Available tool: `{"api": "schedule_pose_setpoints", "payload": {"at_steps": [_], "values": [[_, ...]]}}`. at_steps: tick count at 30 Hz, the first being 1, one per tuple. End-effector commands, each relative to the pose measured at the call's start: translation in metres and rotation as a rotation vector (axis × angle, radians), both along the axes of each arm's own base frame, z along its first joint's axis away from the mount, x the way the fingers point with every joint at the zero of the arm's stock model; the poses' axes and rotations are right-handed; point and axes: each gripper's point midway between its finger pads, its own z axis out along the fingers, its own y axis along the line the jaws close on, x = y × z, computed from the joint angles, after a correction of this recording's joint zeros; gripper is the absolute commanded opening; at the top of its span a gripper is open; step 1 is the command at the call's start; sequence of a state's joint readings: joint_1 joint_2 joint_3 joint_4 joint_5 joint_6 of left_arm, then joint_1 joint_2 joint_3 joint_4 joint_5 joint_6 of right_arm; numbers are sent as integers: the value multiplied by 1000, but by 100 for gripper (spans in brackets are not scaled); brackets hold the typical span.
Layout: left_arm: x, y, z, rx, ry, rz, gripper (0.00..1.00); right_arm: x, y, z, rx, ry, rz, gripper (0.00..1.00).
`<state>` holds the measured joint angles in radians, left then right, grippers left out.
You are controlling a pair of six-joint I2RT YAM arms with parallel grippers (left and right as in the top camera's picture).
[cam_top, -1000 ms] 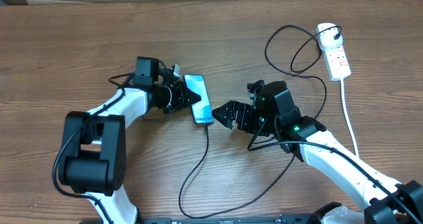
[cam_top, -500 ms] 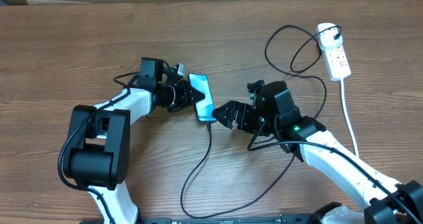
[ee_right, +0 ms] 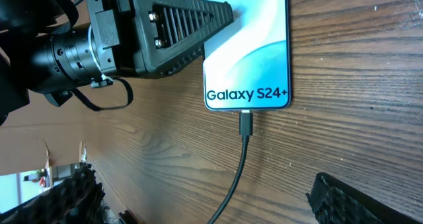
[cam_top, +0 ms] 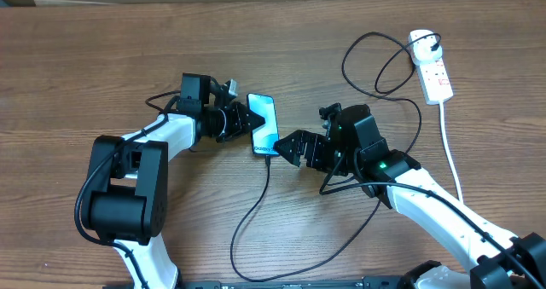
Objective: Plug charger to phone and switch on socket
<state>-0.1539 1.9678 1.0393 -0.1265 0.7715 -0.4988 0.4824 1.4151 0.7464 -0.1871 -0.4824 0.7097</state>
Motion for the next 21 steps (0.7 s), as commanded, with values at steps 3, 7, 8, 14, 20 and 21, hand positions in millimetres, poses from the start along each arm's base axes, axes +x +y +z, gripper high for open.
{"api": "schedule_pose_setpoints", "payload": {"at_steps": [3,7,8,14,20,21], "values": [[6,4,-5,43,-12,19,24,3,-1,1,-6,-9,-6,100],[5,15,-16,117,15,56,29,2,-1,1,-8,-6,-6,100],[4,17,-17,127,15,55,29,2,-1,1,-9,-6,-6,100],[6,30,-19,141,7,62,37,2,-1,1,-7,-3,-8,100],[9,49,-19,148,16,93,37,2,-1,1,-8,-4,-8,100],[9,53,-18,150,18,100,37,2,-1,1,-8,-4,-8,100]]}}
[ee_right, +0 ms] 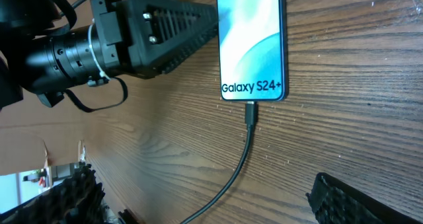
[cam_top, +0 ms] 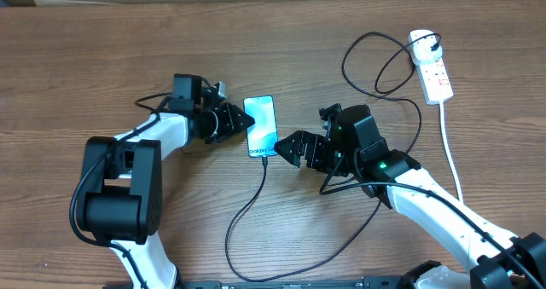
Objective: Plug charger to phone and switch on socket
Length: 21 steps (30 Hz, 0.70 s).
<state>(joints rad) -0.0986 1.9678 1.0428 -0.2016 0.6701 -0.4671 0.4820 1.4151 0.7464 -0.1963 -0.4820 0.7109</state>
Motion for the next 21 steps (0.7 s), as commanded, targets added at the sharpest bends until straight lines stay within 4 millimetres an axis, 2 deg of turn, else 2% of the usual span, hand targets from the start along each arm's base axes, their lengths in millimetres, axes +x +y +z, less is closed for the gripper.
{"api": "schedule_pose_setpoints", "payload": {"at_steps": [1,5,9,10,11,14,16,18,19,20,21], "values": [[5,22,0,46,-18,25,37,3,0,2,-3,-12,-7,100],[3,39,18,59,-35,38,35,3,-1,2,-5,-10,-7,100],[-1,59,61,75,-107,55,34,4,-4,5,-24,9,-8,100],[-3,65,76,86,-137,63,34,6,-7,9,-34,12,-8,100],[-8,77,103,113,-187,87,34,9,-12,18,-61,11,5,100],[-25,95,153,174,-292,124,35,16,-24,41,-144,-8,24,100],[-42,106,184,233,-352,171,37,22,-38,59,-235,-21,-4,100],[-63,116,211,303,-407,219,40,30,-58,85,-343,-43,-67,100],[-72,120,219,328,-425,237,51,32,-67,96,-380,-53,-96,100],[-81,123,227,353,-443,254,100,35,-75,109,-411,-66,-126,100],[-91,127,236,378,-465,274,100,38,-86,125,-444,-81,-163,100]]}}
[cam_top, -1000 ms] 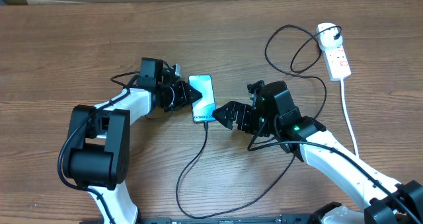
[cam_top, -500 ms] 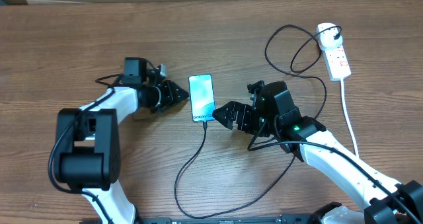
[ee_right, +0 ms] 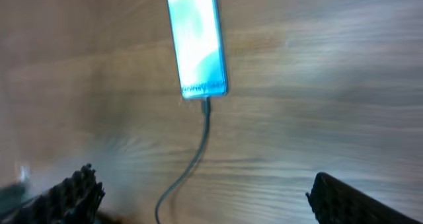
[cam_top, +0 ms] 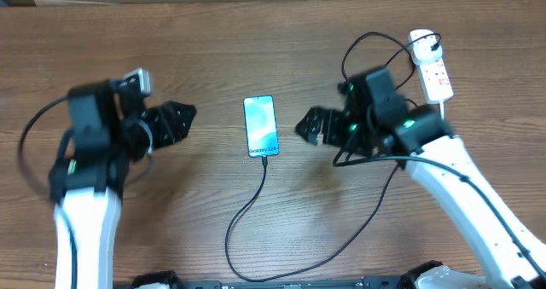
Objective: Plug charger to phone and switch on socket
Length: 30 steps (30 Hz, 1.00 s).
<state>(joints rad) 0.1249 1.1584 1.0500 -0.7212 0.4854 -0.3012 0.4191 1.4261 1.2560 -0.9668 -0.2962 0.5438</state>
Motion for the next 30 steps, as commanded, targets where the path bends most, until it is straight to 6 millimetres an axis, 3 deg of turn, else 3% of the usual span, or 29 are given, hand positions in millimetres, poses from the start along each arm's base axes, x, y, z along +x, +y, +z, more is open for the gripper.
{"api": "schedule_pose_setpoints", "payload": {"at_steps": [1,5,10,16,23,30], "values": [[-31,23,30,150,-91,101,99,31,-44,62,-173,-185,-116,100],[-67,22,47,170,-130,115,100,41,-101,111,-232,-235,-287,100],[-101,10,85,152,-302,94,100,54,-177,125,-262,-244,-445,100],[-125,7,106,152,-413,108,100,66,-246,84,-260,-47,-473,100],[-132,6,94,140,-353,111,100,114,-283,51,-143,-49,-533,100],[-134,6,88,139,-328,110,100,146,-327,34,-288,-117,-640,100]]}}
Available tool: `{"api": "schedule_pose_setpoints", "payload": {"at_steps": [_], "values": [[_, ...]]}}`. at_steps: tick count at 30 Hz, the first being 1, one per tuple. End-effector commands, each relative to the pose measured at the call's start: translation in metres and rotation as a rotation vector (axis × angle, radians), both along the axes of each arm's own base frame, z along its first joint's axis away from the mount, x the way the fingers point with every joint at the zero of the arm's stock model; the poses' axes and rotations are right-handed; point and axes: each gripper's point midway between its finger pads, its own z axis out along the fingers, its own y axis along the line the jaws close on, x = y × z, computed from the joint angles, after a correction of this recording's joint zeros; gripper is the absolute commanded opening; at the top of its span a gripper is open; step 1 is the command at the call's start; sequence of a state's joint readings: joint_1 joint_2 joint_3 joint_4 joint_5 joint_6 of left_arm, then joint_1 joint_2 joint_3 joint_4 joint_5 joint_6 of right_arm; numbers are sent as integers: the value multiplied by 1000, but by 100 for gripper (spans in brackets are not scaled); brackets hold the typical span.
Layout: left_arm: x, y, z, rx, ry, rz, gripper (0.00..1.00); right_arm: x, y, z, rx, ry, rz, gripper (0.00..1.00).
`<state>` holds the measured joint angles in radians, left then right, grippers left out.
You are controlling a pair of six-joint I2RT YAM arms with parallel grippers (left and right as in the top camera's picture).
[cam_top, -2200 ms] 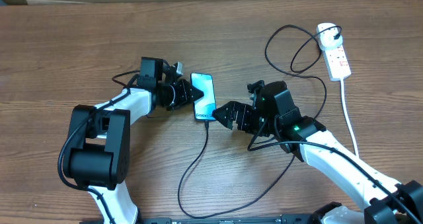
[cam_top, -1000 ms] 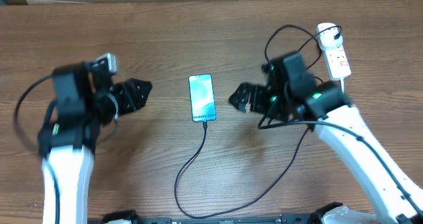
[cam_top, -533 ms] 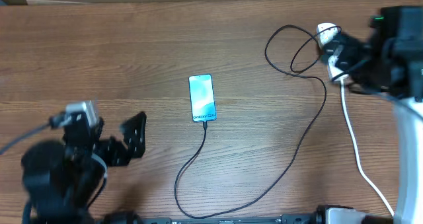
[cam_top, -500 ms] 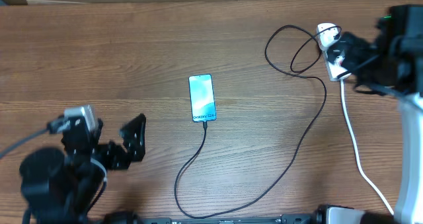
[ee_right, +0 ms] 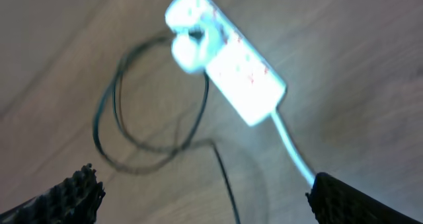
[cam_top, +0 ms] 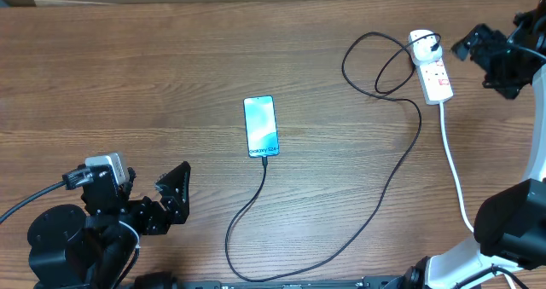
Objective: Plug charger to phone and switch on socket
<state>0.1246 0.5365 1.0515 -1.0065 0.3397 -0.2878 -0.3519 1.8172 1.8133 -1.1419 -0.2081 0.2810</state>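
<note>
The blue-screened phone (cam_top: 261, 126) lies flat at the table's middle, with the black charger cable (cam_top: 265, 158) plugged into its lower end. The cable loops across the table to the charger plug (cam_top: 424, 43) in the white socket strip (cam_top: 435, 74) at the far right. My right gripper (cam_top: 476, 60) hovers open just right of the strip. In the blurred right wrist view the socket strip (ee_right: 231, 72) lies ahead between the spread fingertips (ee_right: 74, 192), with nothing held. My left gripper (cam_top: 177, 193) is open at the near left, far from the phone.
The strip's white lead (cam_top: 450, 153) runs down the right side of the table toward the front edge. The black cable makes a loop (cam_top: 375, 63) left of the strip and a long curve (cam_top: 341, 242) near the front. The bare wooden table (cam_top: 128, 67) stretches to the left.
My right gripper has gone from just right of the phone to the socket strip at the far right. The left arm has pulled back from mid-left to the near-left corner. The phone has not moved.
First my left gripper was against the phone's left side and my right gripper sat open below the plugged-in cable end. Then the phone lay slightly further left. Both grippers were then clear of it, and now the right is beside the socket strip.
</note>
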Motion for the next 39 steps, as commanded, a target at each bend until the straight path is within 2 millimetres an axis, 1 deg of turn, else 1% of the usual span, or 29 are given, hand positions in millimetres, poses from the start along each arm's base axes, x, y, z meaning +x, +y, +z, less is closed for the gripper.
{"api": "schedule_pose_setpoints", "payload": {"at_steps": [1,3,6,10,11,12,16,18,22,27,34,39], "values": [[0,0,0,-3,-1,2,99,18,-32,0,-147,-30,-80,100],[0,0,0,-3,-1,2,100,25,-50,-7,-224,-32,-119,100],[-1,0,-1,-4,4,1,99,36,-68,-18,-293,-41,-160,100],[-2,0,-3,-5,14,1,100,54,-77,-37,-324,-46,-146,100],[-2,0,-3,-5,14,1,99,60,-79,-51,-333,-36,-125,100],[-2,0,-3,-5,14,1,100,62,-80,-55,-335,-31,-121,100],[-2,0,-3,-5,14,1,100,70,-86,-92,-348,19,-101,100],[-2,0,-3,-5,14,1,100,72,-87,-109,-341,45,-99,100],[-2,0,-3,-5,14,1,99,76,-89,-127,-337,63,-96,100],[-2,0,-3,-5,14,1,99,81,-87,-139,-335,64,-90,100],[-2,0,-4,-4,18,5,100,79,-80,-172,-314,123,-70,100],[-2,0,-4,-3,18,5,100,80,-76,-177,-308,132,-62,100]]}}
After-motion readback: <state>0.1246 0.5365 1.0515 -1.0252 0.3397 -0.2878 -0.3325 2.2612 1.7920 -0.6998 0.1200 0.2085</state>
